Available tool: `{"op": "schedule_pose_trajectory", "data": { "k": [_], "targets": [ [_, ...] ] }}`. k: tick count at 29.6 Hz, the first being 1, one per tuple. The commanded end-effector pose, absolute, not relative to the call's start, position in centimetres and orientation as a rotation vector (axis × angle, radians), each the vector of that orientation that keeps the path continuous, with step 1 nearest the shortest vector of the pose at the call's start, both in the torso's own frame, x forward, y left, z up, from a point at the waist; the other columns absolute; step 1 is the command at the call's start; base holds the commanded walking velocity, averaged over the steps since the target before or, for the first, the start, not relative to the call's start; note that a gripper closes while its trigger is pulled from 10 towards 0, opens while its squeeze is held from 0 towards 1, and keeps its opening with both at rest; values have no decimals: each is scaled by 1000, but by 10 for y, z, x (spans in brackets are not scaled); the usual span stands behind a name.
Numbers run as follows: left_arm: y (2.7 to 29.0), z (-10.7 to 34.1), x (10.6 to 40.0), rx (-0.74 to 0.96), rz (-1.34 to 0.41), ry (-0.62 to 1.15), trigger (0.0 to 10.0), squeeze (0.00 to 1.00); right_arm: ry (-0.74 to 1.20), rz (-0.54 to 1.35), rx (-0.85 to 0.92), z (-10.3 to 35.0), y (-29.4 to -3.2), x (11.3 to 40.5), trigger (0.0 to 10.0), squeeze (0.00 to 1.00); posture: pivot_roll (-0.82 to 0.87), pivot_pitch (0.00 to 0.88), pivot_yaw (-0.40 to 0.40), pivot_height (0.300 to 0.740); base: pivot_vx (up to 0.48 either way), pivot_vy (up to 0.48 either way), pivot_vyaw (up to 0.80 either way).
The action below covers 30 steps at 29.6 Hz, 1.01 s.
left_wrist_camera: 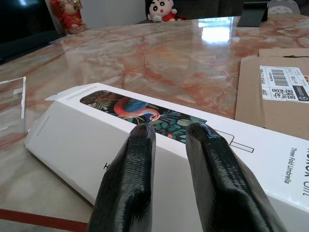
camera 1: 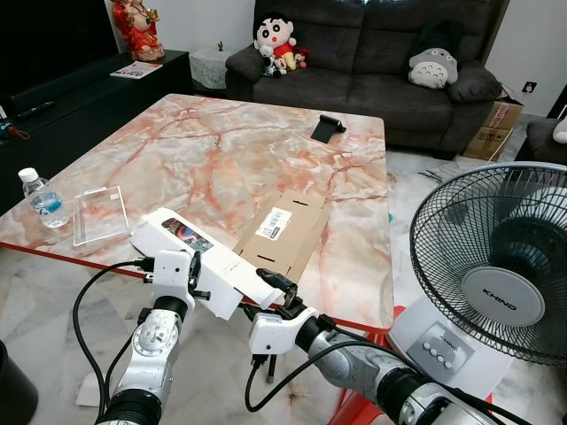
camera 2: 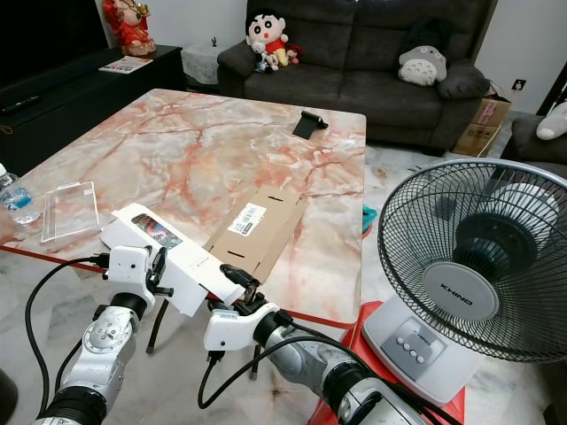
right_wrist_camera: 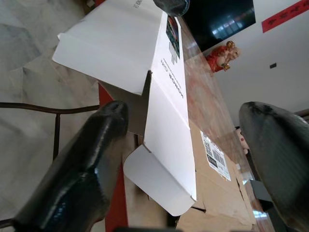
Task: Picking trash to rubbish bin
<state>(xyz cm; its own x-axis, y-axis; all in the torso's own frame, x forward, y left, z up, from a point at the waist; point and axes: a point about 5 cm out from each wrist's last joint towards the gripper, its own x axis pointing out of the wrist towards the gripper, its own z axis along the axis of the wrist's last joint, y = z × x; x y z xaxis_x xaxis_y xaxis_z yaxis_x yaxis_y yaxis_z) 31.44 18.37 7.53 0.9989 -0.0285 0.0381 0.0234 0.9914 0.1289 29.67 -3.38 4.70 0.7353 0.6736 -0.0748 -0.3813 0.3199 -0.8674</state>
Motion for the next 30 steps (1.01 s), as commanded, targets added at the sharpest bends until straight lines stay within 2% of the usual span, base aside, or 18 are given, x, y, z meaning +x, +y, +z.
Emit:
{"op": "schedule_pose_trajectory", "data": {
  "k": [1,30],
  "targets": [
    [185,78,316,128,-27,-42,10000,0,-323,682,-1030,51,-35,301,0,0,78,0,-28,740,0,0,0],
    [184,77,316,125,-32,-40,10000,0,-311,690,-1043,48,-36,301,0,0,77,0,-29,740,0,0,0]
  ]
}}
